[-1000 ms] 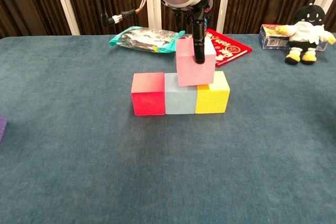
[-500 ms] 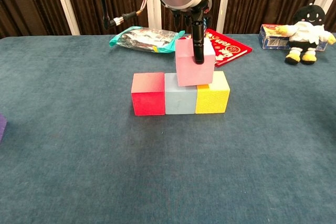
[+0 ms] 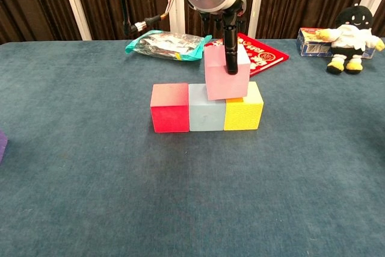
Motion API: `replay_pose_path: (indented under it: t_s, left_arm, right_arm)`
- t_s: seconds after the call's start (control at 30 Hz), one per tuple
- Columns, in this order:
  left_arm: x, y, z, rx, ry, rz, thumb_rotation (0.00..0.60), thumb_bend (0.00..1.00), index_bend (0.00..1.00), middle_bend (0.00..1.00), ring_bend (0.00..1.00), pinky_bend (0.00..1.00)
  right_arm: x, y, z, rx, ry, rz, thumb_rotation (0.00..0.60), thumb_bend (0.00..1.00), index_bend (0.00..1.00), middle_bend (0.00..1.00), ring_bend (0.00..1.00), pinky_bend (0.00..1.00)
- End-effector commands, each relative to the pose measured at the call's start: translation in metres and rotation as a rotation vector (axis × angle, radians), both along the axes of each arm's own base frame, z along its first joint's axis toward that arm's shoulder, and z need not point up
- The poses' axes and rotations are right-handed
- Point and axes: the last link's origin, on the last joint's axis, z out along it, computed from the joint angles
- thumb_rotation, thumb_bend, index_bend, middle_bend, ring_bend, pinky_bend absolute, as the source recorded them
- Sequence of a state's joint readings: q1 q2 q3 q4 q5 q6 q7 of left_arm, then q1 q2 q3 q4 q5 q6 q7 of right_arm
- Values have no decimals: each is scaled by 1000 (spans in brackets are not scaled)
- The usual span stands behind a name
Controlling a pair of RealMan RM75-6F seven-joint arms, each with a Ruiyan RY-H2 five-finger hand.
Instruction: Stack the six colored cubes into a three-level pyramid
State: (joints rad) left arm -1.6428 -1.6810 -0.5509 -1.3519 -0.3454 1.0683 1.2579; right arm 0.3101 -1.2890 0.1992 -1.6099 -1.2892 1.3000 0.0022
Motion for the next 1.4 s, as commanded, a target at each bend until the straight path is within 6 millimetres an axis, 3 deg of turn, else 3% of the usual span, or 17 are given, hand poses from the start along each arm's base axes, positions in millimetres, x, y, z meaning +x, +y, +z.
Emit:
replay_pose_path:
  t_s: [0.03, 1.4]
  left_arm:
    - [0, 0, 0, 0, 3, 0, 600, 244, 0, 373, 55, 109]
    - [1, -2, -10, -8, 15, -9, 600, 244, 0, 361, 55, 109]
  right_arm:
    - [0, 0, 0, 1, -1, -1, 600, 329, 0, 0, 0, 0]
    - [-1, 0, -1, 11, -11, -12, 600, 329, 0, 0, 0, 0]
